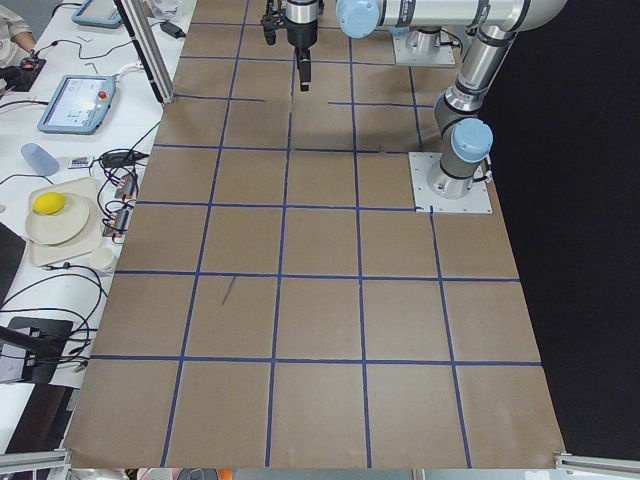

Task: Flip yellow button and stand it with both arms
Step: 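Open the right gripper to release the standing block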

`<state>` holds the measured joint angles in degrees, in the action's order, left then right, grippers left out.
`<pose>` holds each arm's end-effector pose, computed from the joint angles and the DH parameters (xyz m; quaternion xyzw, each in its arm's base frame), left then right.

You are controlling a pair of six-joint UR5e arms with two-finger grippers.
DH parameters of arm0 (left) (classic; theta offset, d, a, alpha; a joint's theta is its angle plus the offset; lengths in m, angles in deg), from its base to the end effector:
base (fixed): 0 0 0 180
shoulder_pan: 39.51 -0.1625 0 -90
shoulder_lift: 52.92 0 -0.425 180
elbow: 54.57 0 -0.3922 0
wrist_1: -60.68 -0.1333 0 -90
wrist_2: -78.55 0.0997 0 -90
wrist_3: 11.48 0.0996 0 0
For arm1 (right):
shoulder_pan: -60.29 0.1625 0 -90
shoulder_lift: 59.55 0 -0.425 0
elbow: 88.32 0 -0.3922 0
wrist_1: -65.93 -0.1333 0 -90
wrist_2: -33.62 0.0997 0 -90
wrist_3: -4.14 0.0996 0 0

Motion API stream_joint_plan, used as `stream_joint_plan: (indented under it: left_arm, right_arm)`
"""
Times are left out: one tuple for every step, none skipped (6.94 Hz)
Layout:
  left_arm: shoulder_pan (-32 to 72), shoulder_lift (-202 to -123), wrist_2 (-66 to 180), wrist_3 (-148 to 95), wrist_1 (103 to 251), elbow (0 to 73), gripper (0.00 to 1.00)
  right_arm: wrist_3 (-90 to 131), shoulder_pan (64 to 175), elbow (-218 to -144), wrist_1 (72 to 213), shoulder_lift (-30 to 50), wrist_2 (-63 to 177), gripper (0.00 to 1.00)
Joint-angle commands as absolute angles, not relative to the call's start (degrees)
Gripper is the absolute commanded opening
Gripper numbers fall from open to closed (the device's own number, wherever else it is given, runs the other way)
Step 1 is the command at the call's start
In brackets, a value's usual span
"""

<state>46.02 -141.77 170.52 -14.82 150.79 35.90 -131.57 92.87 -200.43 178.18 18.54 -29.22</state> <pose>-0.0917 -0.4930 0.4935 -0.0682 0.9975 -0.0048 0.0172 -0.3186 -0.4157 0.2518 -0.5917 0.7651 -0.2434 0.0723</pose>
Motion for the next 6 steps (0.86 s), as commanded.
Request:
stream_joint_plan:
  left_arm:
    - [46.1,-141.86,170.22,-14.82,150.77,35.87,1.0]
    - [46.1,-141.69,170.56,-14.82,150.94,36.05,1.0]
    - [46.1,-141.77,170.65,-14.91,151.03,35.79,1.0]
    - [46.1,-141.51,170.65,-14.99,151.03,35.96,1.0]
    - [46.1,-141.51,170.74,-15.08,151.03,35.96,1.0]
    - [46.01,-141.51,170.74,-15.08,151.12,36.05,1.0]
  right_arm:
    - [-113.72,97.09,-199.07,178.17,25.05,-35.61,1.0]
    - [-104.84,99.81,-198.8,178.0,29.18,-36.86,1.0]
    - [-94.14,103.58,-198.62,175.12,34.09,-40.17,1.0]
    - [-81.68,106.93,-198.53,169.26,39.02,-43.43,1.0]
    - [-68.76,109.22,-198.53,165.9,42.72,-44.16,1.0]
    - [-56.97,111.33,-198.45,161.69,45.37,-47.47,1.0]
